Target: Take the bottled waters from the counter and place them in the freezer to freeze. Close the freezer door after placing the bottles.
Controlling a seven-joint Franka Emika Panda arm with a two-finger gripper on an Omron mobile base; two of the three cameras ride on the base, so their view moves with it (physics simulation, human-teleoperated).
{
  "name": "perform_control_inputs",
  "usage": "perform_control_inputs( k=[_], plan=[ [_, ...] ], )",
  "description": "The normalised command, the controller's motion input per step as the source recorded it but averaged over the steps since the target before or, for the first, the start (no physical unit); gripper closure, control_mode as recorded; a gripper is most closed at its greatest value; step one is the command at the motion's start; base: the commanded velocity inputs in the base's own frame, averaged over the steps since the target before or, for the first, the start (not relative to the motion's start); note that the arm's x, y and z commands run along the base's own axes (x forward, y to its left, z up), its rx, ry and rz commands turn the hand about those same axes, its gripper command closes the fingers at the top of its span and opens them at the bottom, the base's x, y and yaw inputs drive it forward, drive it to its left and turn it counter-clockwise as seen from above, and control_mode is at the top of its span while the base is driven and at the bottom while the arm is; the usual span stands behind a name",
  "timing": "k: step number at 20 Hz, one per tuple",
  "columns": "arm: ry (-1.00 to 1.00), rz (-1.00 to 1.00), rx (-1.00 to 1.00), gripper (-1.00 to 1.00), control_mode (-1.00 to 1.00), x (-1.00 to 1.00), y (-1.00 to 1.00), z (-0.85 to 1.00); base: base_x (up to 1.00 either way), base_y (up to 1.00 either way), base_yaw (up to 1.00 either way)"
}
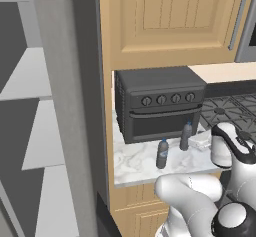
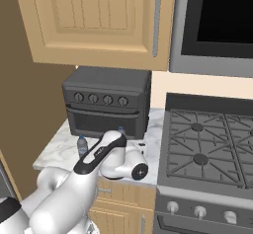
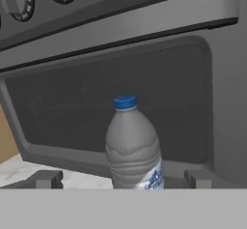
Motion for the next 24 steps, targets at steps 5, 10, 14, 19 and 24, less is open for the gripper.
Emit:
perform_control_inputs(
  k=[5, 10, 14, 19, 24],
  plan=[
    [0.0, 0.0, 0.0, -1.0, -1.0, 0.14, 0.18, 0.0, 0.0, 0.0, 0.0],
    [0.0, 0.0, 0.0, -1.0, -1.0, 0.18, 0.06, 0.0, 0.0, 0.0, 0.0],
    [0.0, -0.01, 0.0, -1.0, -1.0, 0.09, 0.0, -0.02, 0.0, 0.0, 0.0],
    [0.0, -0.01, 0.0, -1.0, -1.0, 0.06, 0.0, -0.06, 0.0, 0.0, 0.0],
    [0.0, -0.01, 0.0, -1.0, -1.0, 0.07, 0.0, -0.08, 0.0, 0.0, 0.0]
  ],
)
